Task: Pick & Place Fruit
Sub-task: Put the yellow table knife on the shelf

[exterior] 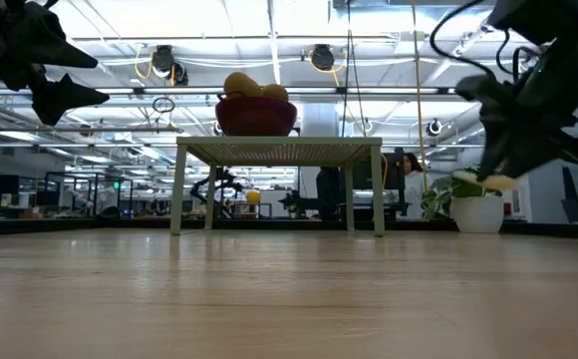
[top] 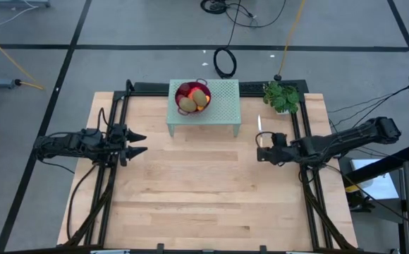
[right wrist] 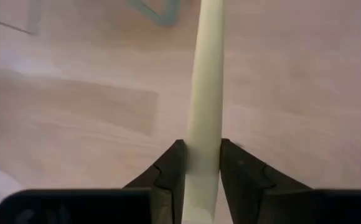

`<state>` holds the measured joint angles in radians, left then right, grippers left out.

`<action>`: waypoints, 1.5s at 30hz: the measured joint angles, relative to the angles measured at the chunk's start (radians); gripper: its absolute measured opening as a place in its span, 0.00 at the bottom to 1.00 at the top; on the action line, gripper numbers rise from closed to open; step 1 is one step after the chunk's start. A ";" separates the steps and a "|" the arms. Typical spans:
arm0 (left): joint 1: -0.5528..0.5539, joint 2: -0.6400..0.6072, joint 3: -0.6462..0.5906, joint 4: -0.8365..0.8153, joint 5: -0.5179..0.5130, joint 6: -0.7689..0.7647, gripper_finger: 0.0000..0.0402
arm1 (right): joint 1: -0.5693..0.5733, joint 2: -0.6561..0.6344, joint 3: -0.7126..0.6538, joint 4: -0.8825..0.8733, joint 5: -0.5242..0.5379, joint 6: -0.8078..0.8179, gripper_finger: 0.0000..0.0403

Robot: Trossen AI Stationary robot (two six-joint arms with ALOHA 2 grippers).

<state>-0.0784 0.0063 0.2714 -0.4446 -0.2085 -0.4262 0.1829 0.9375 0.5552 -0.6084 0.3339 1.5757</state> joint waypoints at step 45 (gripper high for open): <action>0.000 0.000 0.000 0.003 0.000 -0.022 0.70 | -0.314 -0.087 0.022 0.780 -0.023 -0.548 0.18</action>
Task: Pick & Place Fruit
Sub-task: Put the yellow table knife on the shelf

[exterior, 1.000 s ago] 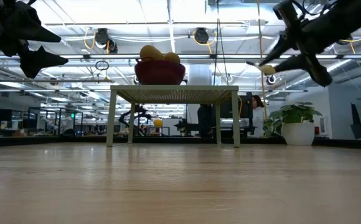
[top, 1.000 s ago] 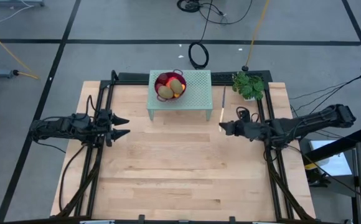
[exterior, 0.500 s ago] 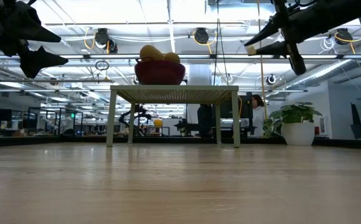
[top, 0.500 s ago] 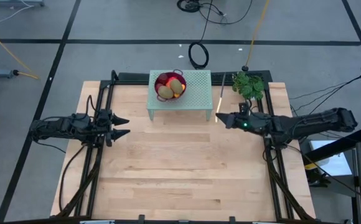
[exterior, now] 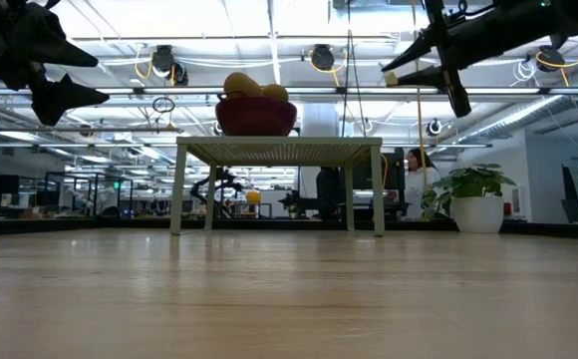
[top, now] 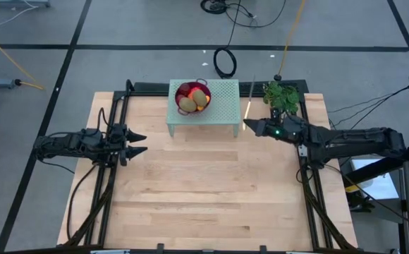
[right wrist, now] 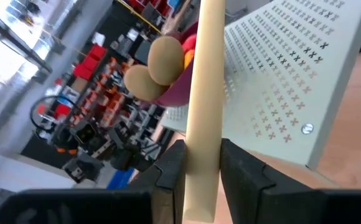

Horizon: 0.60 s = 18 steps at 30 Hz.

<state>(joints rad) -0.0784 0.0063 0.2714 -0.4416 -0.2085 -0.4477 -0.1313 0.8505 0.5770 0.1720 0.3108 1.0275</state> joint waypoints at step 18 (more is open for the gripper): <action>0.000 0.000 0.000 -0.003 0.000 0.021 0.70 | -0.046 0.357 0.524 -0.521 -0.024 -0.019 0.18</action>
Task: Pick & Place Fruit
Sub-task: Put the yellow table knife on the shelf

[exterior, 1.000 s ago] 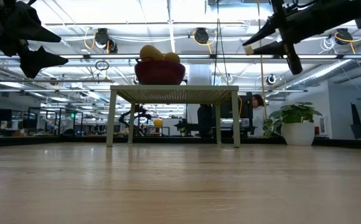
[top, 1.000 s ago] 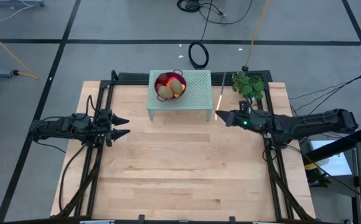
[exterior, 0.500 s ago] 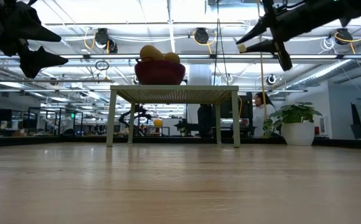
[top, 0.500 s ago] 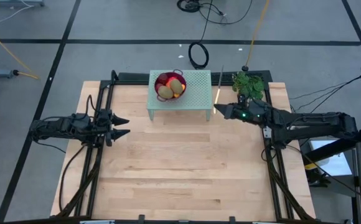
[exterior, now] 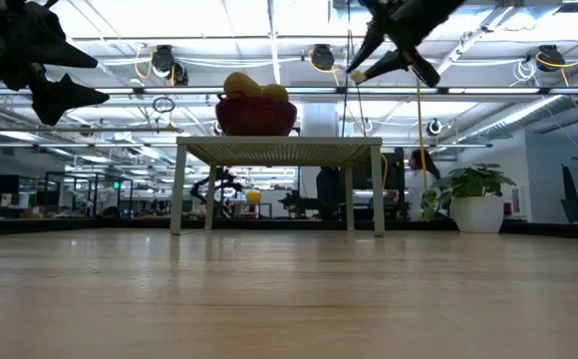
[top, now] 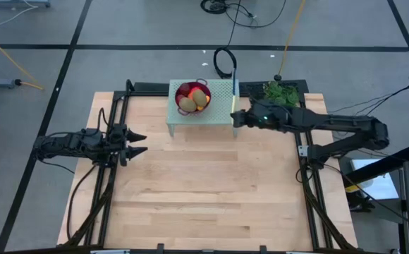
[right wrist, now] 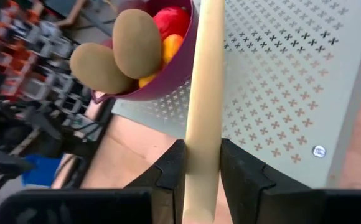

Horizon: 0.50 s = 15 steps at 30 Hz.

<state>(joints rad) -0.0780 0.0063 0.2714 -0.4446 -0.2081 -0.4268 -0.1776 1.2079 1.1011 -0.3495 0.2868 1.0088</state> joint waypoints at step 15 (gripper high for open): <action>0.000 0.000 0.000 0.000 0.000 0.038 0.70 | -0.044 0.231 0.244 -0.231 -0.033 0.077 0.18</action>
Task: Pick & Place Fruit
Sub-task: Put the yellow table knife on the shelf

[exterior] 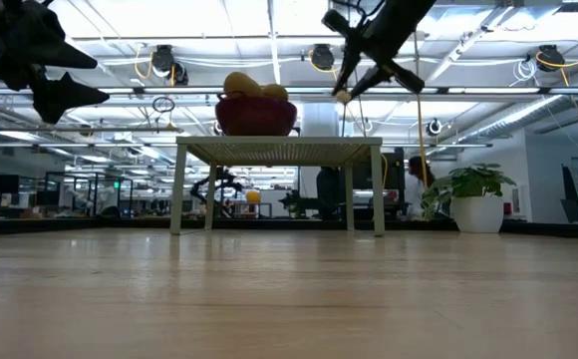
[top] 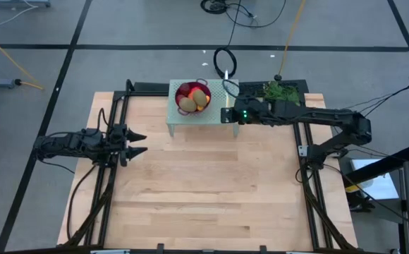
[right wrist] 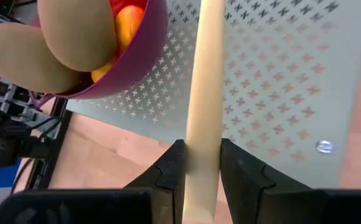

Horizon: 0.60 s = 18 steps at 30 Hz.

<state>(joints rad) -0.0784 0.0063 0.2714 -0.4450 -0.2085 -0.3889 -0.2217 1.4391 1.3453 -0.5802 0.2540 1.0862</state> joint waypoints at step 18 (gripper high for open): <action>0.000 0.000 0.000 0.000 -0.001 0.051 0.70 | -0.074 0.063 -0.001 0.002 -0.076 0.023 0.18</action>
<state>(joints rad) -0.0784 0.0063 0.2714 -0.4448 -0.2098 -0.3375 -0.2960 1.5022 1.3445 -0.5787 0.1776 1.1094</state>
